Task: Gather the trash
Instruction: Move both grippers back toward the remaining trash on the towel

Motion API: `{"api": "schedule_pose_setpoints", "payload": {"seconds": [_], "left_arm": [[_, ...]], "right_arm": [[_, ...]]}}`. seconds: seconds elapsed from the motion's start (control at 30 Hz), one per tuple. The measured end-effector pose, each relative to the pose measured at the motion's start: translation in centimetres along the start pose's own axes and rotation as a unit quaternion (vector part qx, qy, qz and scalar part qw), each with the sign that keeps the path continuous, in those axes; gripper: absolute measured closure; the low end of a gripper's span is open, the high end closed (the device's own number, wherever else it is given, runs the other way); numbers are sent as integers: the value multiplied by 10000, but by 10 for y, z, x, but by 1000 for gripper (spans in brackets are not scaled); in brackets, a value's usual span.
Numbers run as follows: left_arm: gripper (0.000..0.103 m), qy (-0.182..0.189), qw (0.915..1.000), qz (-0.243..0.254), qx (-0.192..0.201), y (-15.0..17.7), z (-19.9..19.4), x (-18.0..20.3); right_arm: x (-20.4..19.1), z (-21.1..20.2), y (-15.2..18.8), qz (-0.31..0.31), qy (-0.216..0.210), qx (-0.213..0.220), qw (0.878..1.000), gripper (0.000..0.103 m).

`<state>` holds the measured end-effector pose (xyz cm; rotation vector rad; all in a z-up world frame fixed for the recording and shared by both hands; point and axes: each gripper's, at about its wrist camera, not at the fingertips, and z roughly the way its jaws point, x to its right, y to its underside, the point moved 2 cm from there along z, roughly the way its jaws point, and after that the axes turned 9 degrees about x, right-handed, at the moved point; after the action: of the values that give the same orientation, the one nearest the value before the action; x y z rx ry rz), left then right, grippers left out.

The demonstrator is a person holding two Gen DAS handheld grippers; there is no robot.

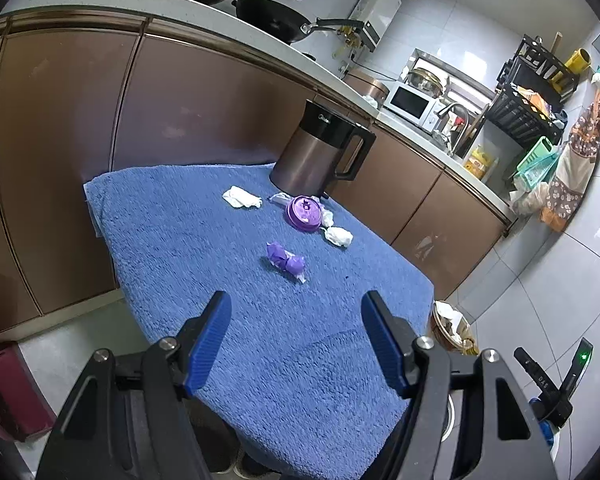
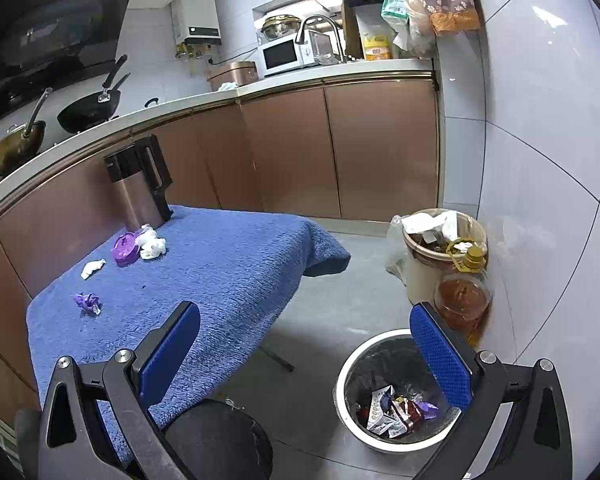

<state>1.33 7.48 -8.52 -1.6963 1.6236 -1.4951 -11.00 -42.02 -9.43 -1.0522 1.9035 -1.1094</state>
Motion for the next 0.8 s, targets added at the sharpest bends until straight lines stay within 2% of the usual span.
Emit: {"api": "schedule_pose_setpoints", "payload": {"seconds": [0.43, 0.63, 0.8], "left_arm": [[37, 62, 10000, -64, 27, -3, -3, -6], [37, -53, 9998, 19, 200, -7, -11, -7], [37, -137, 9998, 9, 122, -5, -5, -10]], "right_arm": [[2, -11, -6, 6, 56, 162, 9999, 0], [0, -15, -11, -20, 21, 253, 9997, 0], [-4, -12, -10, -69, -44, 231, 9997, 0]]}}
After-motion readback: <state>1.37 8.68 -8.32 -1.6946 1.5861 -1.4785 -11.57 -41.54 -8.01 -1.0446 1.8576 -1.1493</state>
